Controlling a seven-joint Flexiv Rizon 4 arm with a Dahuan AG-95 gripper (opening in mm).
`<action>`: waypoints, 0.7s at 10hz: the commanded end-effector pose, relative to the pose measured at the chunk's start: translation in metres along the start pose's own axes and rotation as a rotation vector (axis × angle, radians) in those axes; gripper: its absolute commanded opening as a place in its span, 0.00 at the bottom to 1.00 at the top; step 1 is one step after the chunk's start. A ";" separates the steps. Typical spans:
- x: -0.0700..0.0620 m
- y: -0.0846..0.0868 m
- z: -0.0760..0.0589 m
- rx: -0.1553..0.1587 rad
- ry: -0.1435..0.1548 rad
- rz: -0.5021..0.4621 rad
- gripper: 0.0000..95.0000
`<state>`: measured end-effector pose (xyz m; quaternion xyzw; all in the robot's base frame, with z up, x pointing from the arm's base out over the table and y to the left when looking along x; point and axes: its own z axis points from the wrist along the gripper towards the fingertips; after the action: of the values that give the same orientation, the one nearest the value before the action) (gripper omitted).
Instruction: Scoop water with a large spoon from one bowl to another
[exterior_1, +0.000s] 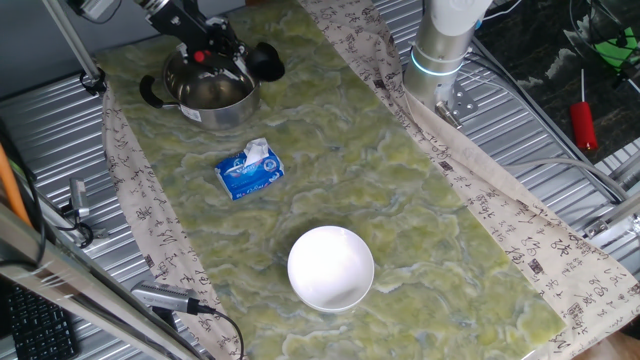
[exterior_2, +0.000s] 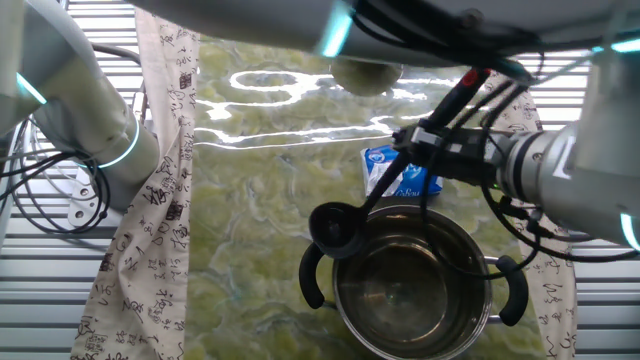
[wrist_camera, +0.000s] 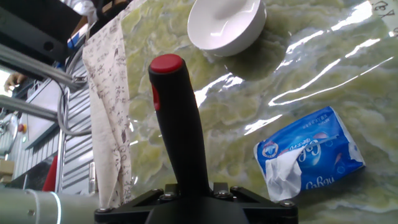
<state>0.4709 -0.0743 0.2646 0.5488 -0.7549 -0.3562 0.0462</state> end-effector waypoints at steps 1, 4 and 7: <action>-0.003 0.000 0.001 0.003 -0.019 0.010 0.00; -0.008 -0.001 0.007 0.013 -0.041 0.028 0.00; -0.014 -0.002 0.014 0.024 -0.049 0.045 0.00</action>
<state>0.4697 -0.0535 0.2565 0.5231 -0.7730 -0.3578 0.0286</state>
